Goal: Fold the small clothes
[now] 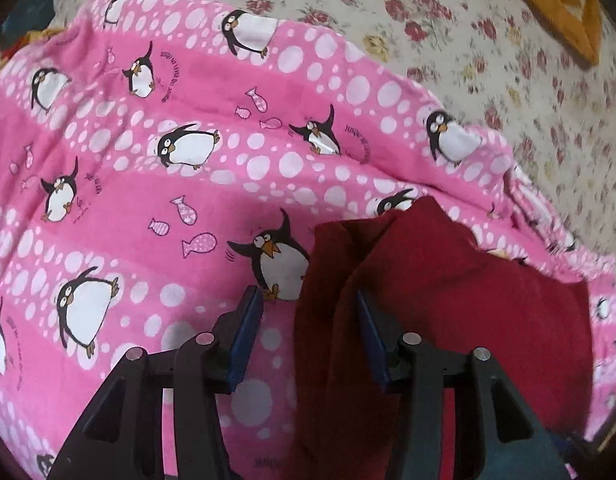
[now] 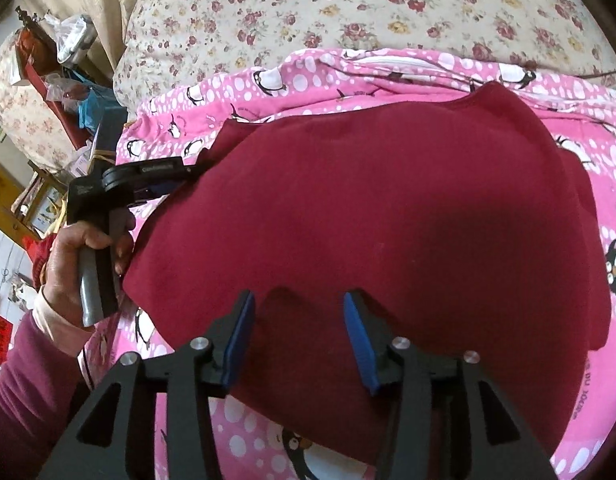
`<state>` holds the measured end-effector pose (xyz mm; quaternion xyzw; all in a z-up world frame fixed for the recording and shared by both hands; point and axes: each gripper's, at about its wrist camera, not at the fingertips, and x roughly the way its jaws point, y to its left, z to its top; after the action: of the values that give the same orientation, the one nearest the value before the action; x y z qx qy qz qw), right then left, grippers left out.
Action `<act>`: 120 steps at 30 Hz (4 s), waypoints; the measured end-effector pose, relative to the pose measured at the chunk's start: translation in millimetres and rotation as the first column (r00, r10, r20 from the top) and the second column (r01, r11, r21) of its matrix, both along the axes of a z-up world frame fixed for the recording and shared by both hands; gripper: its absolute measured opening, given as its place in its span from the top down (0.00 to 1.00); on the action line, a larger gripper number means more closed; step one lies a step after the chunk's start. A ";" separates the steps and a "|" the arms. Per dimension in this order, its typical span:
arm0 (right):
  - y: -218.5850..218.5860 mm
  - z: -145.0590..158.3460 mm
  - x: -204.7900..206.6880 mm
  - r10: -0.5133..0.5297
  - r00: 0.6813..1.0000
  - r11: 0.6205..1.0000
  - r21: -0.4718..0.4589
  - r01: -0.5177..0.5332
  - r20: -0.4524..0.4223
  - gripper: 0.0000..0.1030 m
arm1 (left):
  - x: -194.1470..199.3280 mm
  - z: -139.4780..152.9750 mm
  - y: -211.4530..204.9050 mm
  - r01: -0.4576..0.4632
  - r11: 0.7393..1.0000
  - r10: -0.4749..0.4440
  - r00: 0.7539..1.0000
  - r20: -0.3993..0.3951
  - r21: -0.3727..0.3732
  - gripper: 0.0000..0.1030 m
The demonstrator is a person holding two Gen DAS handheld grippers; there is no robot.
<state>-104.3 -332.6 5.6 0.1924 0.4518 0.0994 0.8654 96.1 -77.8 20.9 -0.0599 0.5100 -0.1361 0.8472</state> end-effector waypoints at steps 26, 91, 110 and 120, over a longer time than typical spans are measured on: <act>12.3 23.3 12.5 -0.033 0.997 0.992 -0.121 0.042 0.073 0.44 | -45.4 20.1 20.4 -0.049 0.996 0.044 0.996 -0.072 -0.069 0.70; -26.6 -21.4 55.6 -0.122 0.992 0.962 0.248 0.110 0.036 0.69 | -147.9 128.4 -138.3 0.433 0.863 -0.430 0.900 0.071 -0.261 1.00; -100.7 -45.9 -16.0 -0.341 0.939 0.736 0.612 0.290 -0.035 0.78 | -188.9 131.0 -149.3 0.465 0.821 -0.465 0.881 0.084 -0.332 0.76; -128.0 -54.7 -48.8 -0.508 0.856 0.496 0.777 0.387 -0.102 0.66 | -176.0 74.3 -103.5 0.302 0.904 -0.323 0.946 -0.020 -0.304 0.75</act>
<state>-153.1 -460.6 -49.1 0.6479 0.2361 0.0688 0.7210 -79.9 -181.3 95.2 -0.1087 0.5162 -0.3428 0.7773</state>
